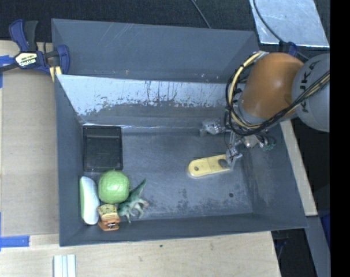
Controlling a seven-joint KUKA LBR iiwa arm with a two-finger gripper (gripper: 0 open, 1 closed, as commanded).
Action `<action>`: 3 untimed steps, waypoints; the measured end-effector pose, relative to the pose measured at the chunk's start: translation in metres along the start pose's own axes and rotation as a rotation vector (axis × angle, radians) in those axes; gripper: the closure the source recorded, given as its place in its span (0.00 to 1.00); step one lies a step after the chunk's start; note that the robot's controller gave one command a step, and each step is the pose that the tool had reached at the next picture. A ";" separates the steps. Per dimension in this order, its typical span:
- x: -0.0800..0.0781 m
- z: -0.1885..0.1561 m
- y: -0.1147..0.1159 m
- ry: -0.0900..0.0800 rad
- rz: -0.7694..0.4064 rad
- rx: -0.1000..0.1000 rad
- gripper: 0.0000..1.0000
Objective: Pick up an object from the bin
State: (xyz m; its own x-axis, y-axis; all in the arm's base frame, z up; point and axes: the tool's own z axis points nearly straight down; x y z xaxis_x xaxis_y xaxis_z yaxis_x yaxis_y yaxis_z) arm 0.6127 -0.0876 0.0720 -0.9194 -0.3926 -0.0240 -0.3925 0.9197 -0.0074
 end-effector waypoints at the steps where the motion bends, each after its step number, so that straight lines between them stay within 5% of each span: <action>1: 0.002 -0.001 0.036 -0.004 0.183 0.002 0.00; 2: 0.002 0.000 -0.015 -0.009 0.539 0.003 1.00; 3: 0.002 -0.001 -0.015 -0.009 0.538 0.003 1.00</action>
Offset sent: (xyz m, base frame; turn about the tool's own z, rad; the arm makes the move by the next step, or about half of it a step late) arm 0.0015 -0.0134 -0.0020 0.5385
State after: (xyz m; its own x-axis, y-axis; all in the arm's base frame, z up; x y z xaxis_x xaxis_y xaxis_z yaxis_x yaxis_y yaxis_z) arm 0.6166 -0.1019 0.0726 -0.9904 0.1341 -0.0335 0.1340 0.9910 0.0053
